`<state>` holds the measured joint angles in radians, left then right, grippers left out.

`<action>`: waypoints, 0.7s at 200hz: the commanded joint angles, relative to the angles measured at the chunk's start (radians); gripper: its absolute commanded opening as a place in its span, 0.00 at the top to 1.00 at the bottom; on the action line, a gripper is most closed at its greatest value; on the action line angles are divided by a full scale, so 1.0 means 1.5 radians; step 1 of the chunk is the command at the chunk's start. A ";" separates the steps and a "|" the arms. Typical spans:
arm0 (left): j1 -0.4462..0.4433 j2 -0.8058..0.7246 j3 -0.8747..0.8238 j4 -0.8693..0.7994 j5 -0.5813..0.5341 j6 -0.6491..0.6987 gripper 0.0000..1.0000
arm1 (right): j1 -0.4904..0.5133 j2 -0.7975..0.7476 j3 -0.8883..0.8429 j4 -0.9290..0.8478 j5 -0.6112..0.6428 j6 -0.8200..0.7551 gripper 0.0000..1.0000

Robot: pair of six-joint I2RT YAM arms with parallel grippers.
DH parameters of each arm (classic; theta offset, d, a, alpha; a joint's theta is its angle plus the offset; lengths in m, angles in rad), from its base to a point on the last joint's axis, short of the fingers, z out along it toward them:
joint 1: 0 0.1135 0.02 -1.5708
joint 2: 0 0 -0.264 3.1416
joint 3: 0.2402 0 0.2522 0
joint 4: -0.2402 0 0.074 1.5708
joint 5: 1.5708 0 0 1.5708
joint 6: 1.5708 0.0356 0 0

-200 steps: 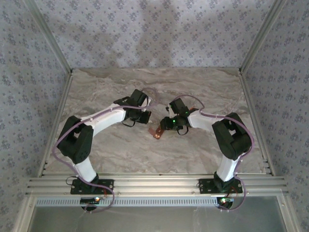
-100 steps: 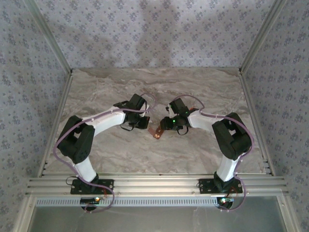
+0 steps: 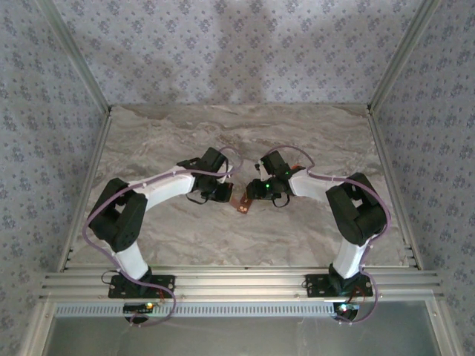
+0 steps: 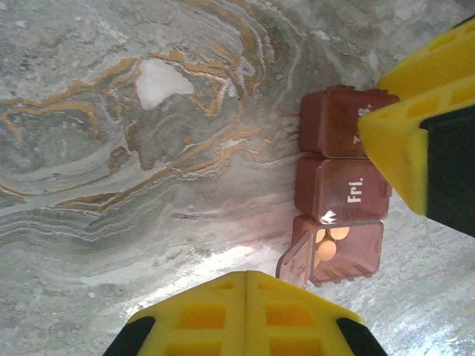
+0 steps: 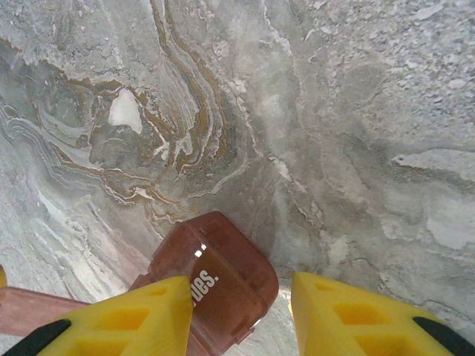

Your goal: Sort the pills into containers

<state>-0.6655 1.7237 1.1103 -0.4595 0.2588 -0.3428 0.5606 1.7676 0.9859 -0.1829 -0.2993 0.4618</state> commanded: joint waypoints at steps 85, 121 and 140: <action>-0.037 -0.020 0.045 0.014 0.046 -0.021 1.00 | -0.003 0.017 -0.012 -0.011 0.016 0.011 0.59; -0.046 -0.013 0.054 0.018 0.053 -0.026 1.00 | -0.003 0.018 -0.012 -0.012 0.017 0.011 0.59; -0.053 -0.005 0.059 0.019 0.056 -0.027 1.00 | -0.003 0.019 -0.013 -0.010 0.016 0.011 0.59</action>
<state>-0.7277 1.7218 1.1667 -0.4408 0.3119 -0.3702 0.5587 1.7683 0.9840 -0.1757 -0.2993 0.4648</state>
